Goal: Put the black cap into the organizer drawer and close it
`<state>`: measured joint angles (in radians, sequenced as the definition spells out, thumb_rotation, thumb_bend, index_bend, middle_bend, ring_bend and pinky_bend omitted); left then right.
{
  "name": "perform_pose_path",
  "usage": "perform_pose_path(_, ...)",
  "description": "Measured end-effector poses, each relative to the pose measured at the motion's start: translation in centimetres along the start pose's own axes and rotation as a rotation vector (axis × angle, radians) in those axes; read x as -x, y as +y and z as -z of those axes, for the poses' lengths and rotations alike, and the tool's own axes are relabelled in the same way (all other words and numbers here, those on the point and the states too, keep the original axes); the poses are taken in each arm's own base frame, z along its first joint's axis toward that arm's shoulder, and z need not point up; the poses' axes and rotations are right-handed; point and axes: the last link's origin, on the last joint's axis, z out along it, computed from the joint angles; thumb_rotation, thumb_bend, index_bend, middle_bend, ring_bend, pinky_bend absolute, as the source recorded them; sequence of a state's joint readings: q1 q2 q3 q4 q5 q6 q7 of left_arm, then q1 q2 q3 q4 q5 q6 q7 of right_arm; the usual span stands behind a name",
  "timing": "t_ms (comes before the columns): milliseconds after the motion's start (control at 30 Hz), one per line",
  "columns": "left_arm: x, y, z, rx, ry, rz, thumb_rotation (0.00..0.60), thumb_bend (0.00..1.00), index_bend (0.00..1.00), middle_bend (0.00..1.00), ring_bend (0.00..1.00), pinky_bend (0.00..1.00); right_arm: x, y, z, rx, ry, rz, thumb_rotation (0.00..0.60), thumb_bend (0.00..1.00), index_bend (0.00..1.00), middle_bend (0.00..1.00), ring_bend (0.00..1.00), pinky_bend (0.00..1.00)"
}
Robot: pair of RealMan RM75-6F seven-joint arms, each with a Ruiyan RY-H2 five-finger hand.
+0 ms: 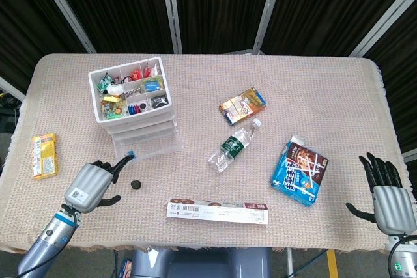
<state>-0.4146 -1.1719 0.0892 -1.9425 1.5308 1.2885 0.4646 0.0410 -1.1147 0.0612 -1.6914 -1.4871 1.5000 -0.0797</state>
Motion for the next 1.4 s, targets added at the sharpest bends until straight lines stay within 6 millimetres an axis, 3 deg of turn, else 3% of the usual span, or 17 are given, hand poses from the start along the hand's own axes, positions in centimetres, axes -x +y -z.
perform_pose_path(67,0.1,-0.2,0.4,0.022,-0.018,-0.062,0.6,0.06,0.11,0.49,0.48,0.48,0.0,0.0,0.0,0.001,0.001,0.0,0.6,0.01,0.05,0.0,0.0,0.0)
perform_pose_path(233,0.4,-0.5,0.6,0.078,-0.082,-0.18,0.6,0.06,0.18,0.8,0.75,0.68,0.0,0.0,0.0,0.002,0.0,0.0,0.6,0.01,0.05,0.0,0.0,0.0)
perform_pose_path(433,1.4,-0.4,-0.3,0.146,-0.145,-0.289,0.6,0.07,0.25,0.94,0.85,0.76,0.0,0.0,0.0,0.003,-0.002,0.001,0.6,0.01,0.05,0.0,0.0,0.0)
perform_pose_path(900,4.2,0.3,-4.1,0.209,-0.192,-0.409,0.6,0.09,0.36,0.98,0.88,0.78,0.0,0.1,-0.1,0.003,0.0,0.001,0.6,0.01,0.05,0.0,0.0,0.0)
perform_pose_path(1400,5.6,-0.1,-4.7,0.262,-0.183,-0.552,0.6,0.16,0.41,0.98,0.89,0.78,0.0,0.1,-0.1,0.002,0.001,0.001,0.6,0.01,0.05,0.0,0.0,0.0)
